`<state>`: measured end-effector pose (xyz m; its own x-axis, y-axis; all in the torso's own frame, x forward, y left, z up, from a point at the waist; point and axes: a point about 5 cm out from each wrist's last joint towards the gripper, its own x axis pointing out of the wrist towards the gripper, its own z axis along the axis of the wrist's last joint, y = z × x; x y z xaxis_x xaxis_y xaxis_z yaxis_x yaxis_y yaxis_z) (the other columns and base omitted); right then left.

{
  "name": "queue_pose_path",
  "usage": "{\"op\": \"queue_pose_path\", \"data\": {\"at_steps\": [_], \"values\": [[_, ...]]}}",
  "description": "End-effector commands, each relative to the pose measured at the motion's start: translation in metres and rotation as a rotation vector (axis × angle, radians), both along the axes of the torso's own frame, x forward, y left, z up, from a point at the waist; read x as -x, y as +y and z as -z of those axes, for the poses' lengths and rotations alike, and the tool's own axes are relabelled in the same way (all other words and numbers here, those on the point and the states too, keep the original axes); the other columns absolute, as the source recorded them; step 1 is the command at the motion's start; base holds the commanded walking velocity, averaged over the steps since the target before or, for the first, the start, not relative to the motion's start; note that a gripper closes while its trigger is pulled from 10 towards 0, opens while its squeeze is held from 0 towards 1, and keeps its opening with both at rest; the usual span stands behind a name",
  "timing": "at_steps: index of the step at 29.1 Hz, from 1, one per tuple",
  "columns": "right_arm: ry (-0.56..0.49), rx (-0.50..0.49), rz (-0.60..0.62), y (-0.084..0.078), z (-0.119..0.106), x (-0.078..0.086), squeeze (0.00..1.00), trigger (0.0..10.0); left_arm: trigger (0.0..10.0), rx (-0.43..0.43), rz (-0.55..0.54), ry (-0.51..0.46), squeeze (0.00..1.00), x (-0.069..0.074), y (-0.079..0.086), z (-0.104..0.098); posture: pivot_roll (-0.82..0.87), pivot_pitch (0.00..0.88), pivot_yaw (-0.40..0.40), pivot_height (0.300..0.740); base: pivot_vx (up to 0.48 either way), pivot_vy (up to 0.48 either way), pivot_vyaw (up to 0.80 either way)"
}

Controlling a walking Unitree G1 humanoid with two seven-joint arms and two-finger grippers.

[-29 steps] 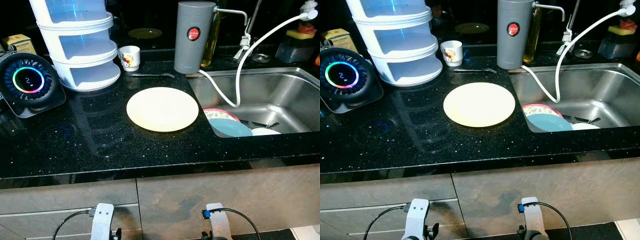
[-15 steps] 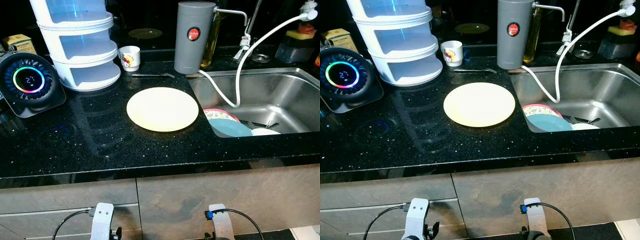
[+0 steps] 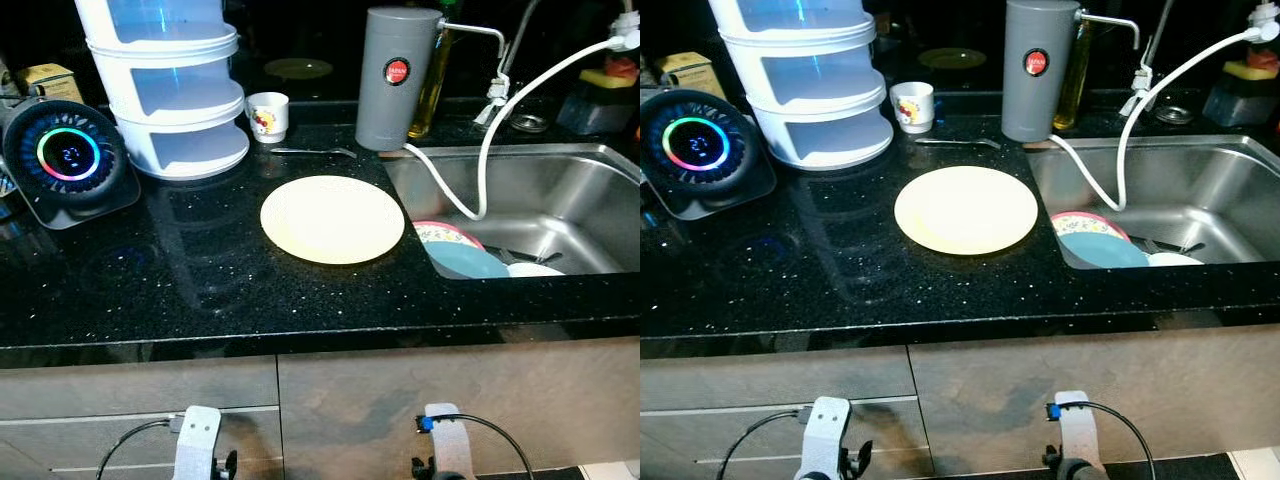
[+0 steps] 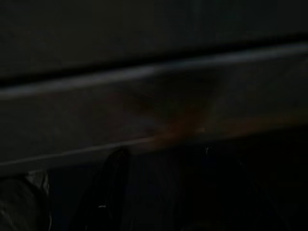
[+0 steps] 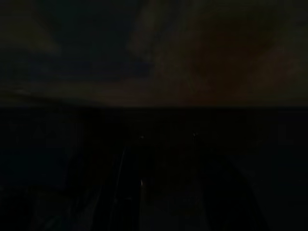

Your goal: Kitchen organization

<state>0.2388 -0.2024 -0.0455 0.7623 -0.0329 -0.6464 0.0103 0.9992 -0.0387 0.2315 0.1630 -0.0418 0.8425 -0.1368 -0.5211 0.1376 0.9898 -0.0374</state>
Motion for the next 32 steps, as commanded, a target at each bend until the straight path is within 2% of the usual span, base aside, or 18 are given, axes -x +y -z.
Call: {"op": "queue_pose_path", "data": {"at_steps": [1,6,11,15,20,21,23,27,32], "values": [[-0.009,-0.002,0.030,-0.003,0.000,0.002,0.00,10.0,10.0,0.000,-0.004,-0.016,0.00,0.000,0.003,-0.002,-0.07,0.131,-0.028,0.740,0.000,0.000,0.00],[-0.046,-0.001,0.015,-0.001,-0.006,-0.006,0.00,10.0,10.0,0.027,-0.012,-0.072,0.00,-0.005,-0.001,-0.010,-0.06,0.132,-0.052,0.740,0.000,0.000,0.00],[-0.068,0.004,-0.010,-0.001,-0.010,-0.011,0.00,10.0,10.0,0.040,-0.012,-0.082,0.00,0.001,-0.003,-0.011,-0.05,0.134,-0.068,0.740,0.000,0.000,0.00],[-0.139,-0.017,-0.009,-0.001,-0.021,-0.020,0.00,10.0,10.0,0.077,0.023,-0.128,0.00,0.008,-0.007,-0.024,-0.05,0.145,-0.060,0.740,0.000,0.000,0.00],[-0.190,-0.061,0.023,-0.001,-0.027,-0.021,0.00,10.0,10.0,0.070,0.029,-0.164,0.00,0.011,-0.003,-0.036,-0.05,0.155,-0.044,0.740,0.000,0.000,0.00],[-0.227,-0.085,0.037,0.000,-0.031,-0.017,0.00,10.0,10.0,0.061,0.030,-0.188,0.00,0.010,0.002,-0.044,-0.05,0.159,-0.030,0.740,0.000,0.000,0.00],[-0.243,-0.095,0.048,0.000,-0.033,-0.014,0.00,10.0,10.0,0.061,0.027,-0.198,0.00,0.010,0.005,-0.048,-0.04,0.158,-0.024,0.740,0.000,0.000,0.00],[-0.210,-0.085,0.071,0.001,-0.026,-0.008,0.00,10.0,10.0,0.040,0.003,-0.160,0.00,0.008,0.010,-0.040,-0.04,0.148,-0.017,0.740,0.000,0.000,0.00],[-0.131,-0.057,0.051,0.004,-0.018,-0.005,0.00,10.0,10.0,0.053,-0.015,-0.100,0.00,0.009,0.004,-0.030,-0.03,0.141,-0.022,0.740,0.000,0.000,0.00]]}}
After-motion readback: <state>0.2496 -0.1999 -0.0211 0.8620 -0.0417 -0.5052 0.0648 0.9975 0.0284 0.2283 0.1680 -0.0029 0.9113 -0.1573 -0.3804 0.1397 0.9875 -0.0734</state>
